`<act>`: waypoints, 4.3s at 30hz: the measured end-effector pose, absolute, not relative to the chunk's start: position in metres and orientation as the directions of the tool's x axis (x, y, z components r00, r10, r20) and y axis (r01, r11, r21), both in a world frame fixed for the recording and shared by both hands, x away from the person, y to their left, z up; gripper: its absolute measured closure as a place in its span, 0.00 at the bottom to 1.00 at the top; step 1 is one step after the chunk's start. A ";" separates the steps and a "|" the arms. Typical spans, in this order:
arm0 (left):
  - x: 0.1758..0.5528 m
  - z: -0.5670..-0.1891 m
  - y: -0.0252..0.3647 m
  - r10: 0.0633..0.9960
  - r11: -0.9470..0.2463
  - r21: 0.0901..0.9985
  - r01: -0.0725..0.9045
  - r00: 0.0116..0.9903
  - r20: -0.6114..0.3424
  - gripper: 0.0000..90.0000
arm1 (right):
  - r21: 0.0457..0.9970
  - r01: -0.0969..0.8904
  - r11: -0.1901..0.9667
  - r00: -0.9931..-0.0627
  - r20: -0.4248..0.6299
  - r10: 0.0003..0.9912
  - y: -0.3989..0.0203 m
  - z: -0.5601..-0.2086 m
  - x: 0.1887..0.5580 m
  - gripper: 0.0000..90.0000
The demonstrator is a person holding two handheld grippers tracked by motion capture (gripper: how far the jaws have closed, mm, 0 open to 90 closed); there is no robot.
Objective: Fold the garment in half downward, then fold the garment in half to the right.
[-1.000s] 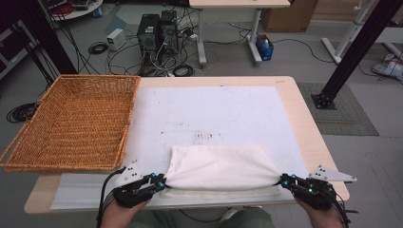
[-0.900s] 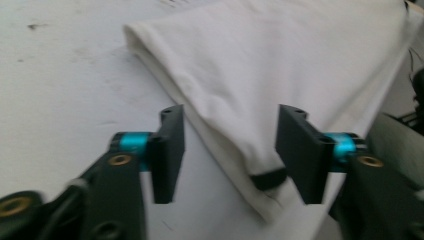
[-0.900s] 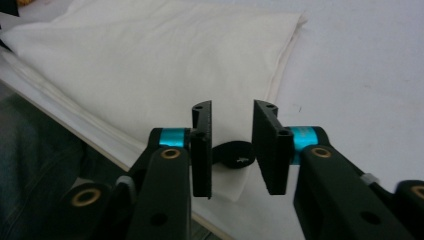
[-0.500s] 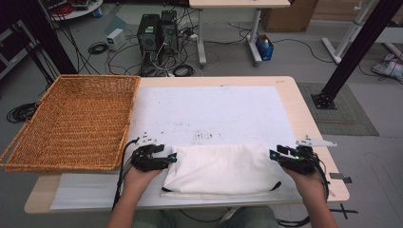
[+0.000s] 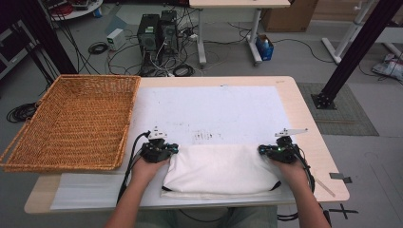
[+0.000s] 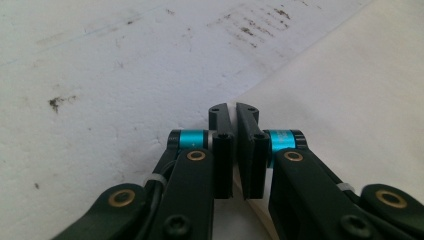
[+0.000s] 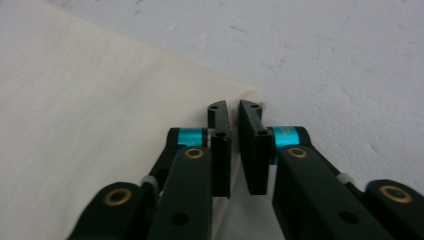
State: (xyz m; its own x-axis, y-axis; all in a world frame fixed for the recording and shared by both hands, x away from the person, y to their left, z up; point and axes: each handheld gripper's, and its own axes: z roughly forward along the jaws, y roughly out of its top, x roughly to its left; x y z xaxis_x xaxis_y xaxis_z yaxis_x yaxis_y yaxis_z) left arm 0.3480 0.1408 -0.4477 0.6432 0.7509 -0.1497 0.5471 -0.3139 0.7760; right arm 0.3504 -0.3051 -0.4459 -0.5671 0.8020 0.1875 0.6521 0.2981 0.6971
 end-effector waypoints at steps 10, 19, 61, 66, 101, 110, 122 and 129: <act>0.363 -0.433 0.153 0.769 -0.248 0.829 0.502 0.622 -0.146 0.96 | 0.780 0.591 0.206 -0.556 0.209 0.805 -0.304 -0.428 0.360 0.99; 0.394 -0.428 0.154 0.786 -0.241 0.834 0.497 0.603 -0.133 0.96 | 0.780 0.591 0.205 -0.526 0.180 0.831 -0.297 -0.421 0.395 0.99; 0.306 -0.395 0.170 0.758 -0.232 0.831 0.506 0.629 -0.172 0.14 | 0.872 0.404 0.276 -0.679 0.084 0.730 -0.275 -0.352 0.354 0.15; 0.294 -0.406 0.178 0.782 -0.214 0.806 0.552 0.591 -0.197 0.14 | 0.857 0.404 0.320 -0.715 0.077 0.695 -0.246 -0.346 0.367 0.15; 0.263 -0.453 0.162 0.816 -0.220 0.761 0.610 0.543 -0.199 0.90 | 0.646 0.416 0.640 -0.873 0.087 0.479 -0.018 -0.431 0.446 0.44; 0.259 -0.450 0.174 0.800 -0.215 0.770 0.601 0.561 -0.214 0.95 | 0.628 0.351 0.695 -0.908 0.048 0.415 -0.004 -0.434 0.447 0.93; 0.259 -0.407 0.175 0.699 -0.214 0.836 0.504 0.677 -0.230 0.95 | 0.729 0.276 0.627 -0.936 0.055 0.349 -0.017 -0.380 0.438 0.95; 0.266 -0.383 0.143 0.609 -0.250 0.859 0.448 0.762 -0.220 0.95 | 0.758 0.245 0.605 -0.935 0.018 0.355 -0.056 -0.349 0.429 0.95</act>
State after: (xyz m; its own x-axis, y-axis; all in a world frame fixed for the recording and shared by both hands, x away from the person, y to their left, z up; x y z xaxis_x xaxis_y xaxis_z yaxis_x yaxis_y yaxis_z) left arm 0.2659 0.1428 -0.3834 0.7619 0.6093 -0.2198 0.4476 -0.2499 0.8586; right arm 0.4285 -0.0557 -0.3495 -0.9348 0.3548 0.0184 0.2446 0.6052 0.7576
